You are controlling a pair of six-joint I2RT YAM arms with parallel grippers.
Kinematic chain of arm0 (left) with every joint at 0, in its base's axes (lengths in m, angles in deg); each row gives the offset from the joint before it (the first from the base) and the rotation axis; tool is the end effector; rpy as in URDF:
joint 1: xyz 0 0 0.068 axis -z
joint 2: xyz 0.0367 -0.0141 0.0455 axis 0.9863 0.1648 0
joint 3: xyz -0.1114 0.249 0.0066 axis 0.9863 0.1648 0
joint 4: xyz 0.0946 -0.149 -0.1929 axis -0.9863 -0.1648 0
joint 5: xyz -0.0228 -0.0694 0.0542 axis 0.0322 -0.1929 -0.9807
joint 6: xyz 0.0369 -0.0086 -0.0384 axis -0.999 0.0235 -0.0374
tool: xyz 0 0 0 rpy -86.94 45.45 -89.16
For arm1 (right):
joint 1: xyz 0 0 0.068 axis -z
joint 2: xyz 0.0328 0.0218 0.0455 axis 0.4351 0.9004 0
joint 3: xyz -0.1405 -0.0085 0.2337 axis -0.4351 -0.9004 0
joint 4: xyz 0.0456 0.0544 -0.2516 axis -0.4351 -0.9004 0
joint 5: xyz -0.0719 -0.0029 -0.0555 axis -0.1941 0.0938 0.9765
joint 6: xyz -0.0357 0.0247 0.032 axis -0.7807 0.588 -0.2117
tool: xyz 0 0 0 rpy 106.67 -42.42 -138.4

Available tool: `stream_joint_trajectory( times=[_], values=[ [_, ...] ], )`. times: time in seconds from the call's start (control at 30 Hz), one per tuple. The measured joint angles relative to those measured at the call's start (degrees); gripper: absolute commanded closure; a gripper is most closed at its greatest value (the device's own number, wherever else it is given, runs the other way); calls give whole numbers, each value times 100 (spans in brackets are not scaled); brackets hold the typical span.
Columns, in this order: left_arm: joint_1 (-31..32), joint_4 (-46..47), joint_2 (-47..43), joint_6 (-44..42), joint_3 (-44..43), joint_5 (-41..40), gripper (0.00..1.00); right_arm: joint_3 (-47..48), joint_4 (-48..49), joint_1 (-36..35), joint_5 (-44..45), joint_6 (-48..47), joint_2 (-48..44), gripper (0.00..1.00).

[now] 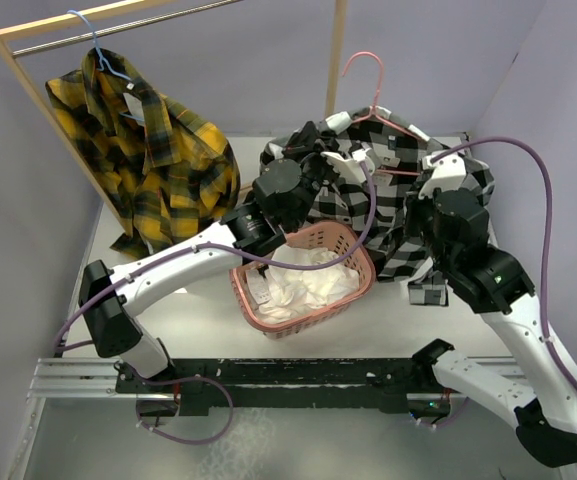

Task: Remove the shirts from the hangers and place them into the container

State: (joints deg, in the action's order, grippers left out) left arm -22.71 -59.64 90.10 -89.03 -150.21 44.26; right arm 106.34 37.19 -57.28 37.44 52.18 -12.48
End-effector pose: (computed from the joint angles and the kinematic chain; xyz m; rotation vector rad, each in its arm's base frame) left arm 0.2176 -0.3078 0.4433 0.8245 1.1478 0.3808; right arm 0.1493 0.0728 0.4305 -0.0228 1.7516 0.0959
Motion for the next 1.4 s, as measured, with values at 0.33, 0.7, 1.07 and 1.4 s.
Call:
stream_joint_trajectory(
  times=[0.33, 0.7, 1.07, 1.4],
  values=[
    [4, 839, 291, -708, 46, -343, 100, 632, -949, -2, 758, 155, -450, 100],
    [177, 1648, 501, -1228, 426, -157, 100, 1604, -1598, -39, 1963, 205, -1108, 100],
    [160, 2083, 424, -1676, 728, 260, 100, 1515, -1172, -85, 2822, -481, -1169, 100],
    [-31, 2430, 260, -2033, 914, 549, 100, 1399, -341, -116, 3305, -1823, -992, 100]
  ],
)
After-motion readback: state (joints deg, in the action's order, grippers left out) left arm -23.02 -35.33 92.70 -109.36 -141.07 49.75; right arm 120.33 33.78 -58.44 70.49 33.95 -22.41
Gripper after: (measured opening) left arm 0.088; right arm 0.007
